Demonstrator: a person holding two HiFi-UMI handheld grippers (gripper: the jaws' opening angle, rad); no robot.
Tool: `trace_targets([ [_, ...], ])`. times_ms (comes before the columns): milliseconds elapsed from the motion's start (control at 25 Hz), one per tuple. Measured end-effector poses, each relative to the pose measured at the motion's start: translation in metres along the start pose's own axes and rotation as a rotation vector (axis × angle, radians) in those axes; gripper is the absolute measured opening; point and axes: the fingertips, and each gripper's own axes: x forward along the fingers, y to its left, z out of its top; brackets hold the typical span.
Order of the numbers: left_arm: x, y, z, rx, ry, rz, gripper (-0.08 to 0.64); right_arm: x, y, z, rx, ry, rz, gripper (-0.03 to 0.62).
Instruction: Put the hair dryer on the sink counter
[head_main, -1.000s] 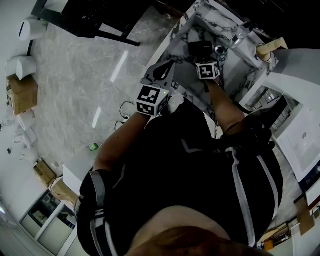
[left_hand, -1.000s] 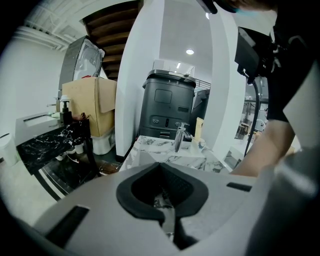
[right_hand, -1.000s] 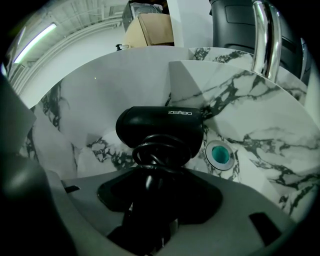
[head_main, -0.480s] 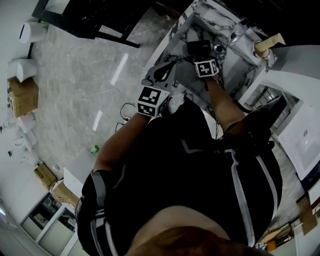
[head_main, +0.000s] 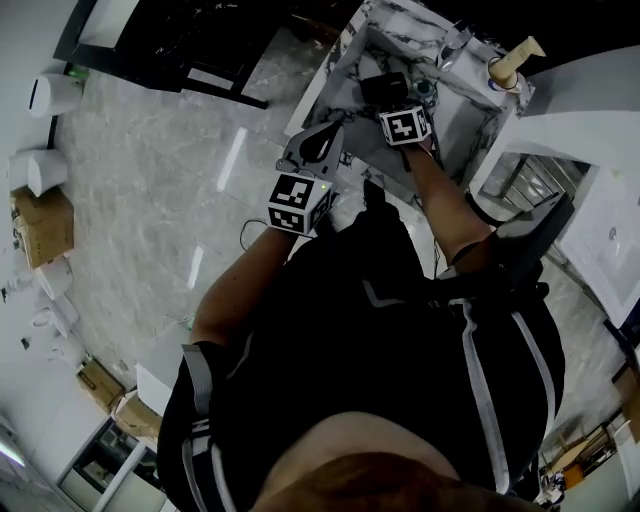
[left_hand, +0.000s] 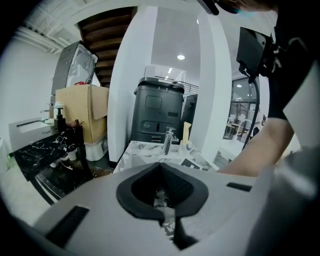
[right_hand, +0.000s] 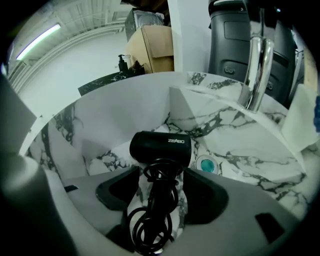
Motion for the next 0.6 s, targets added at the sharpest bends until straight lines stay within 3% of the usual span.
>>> trace_targets([
  [160, -0.016, -0.005, 0.006, 0.026, -0.032, -0.039, 0.006, -0.030, 0.007, 0.016, 0.024, -0.070, -0.033, 0.267],
  [320, -0.034, -0.009, 0.013, 0.067, -0.072, -0.089, 0.006, -0.056, 0.026, 0.028, 0.030, -0.135, -0.001, 0.267],
  [600, -0.061, -0.011, 0.035, 0.085, -0.138, -0.155, 0.005, -0.121, 0.038, 0.048, 0.065, -0.254, -0.071, 0.264],
])
